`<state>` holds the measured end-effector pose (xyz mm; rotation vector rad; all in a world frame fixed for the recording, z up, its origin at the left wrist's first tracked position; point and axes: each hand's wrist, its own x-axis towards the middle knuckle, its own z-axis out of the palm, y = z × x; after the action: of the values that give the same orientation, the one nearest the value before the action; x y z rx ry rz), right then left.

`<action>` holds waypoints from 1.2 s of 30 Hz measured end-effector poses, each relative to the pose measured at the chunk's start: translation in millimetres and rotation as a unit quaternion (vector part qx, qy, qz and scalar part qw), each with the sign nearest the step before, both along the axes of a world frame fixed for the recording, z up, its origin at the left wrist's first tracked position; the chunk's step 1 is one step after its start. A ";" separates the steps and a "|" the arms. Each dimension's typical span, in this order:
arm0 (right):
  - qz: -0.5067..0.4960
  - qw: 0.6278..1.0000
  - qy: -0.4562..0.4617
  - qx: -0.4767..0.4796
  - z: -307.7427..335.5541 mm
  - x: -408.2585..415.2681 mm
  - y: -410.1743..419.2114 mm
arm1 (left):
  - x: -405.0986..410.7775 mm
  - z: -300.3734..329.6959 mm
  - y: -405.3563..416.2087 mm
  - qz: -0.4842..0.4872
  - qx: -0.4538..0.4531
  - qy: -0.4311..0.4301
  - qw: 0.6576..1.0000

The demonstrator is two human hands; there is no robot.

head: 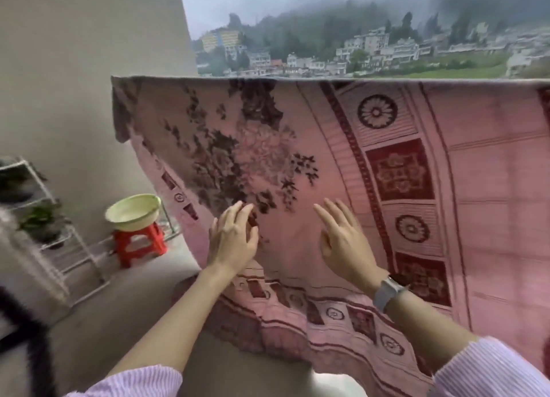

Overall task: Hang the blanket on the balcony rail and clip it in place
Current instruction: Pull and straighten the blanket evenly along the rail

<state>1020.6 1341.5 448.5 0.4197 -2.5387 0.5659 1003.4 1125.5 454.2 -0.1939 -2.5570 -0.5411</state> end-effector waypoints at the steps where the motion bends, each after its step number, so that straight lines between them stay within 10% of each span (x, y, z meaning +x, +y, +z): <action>1: 0.016 1.000 -0.017 0.006 -4.7 -10.2 -26.5 | -2.6 -5.1 -31.8 0.025 -0.002 -0.016 1.000; 20: 0.180 0.982 -0.002 0.060 33.8 -373.3 -425.5 | -280.3 43.8 -410.3 0.204 -0.050 -0.053 0.976; 36: 0.186 0.978 0.086 0.048 26.6 -699.8 -767.6 | -575.0 33.2 -741.3 0.174 -0.059 0.010 0.983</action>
<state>320.7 573.9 475.1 0.9490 -2.3388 0.5145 428.4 384.2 487.5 0.2046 -2.5260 -0.2526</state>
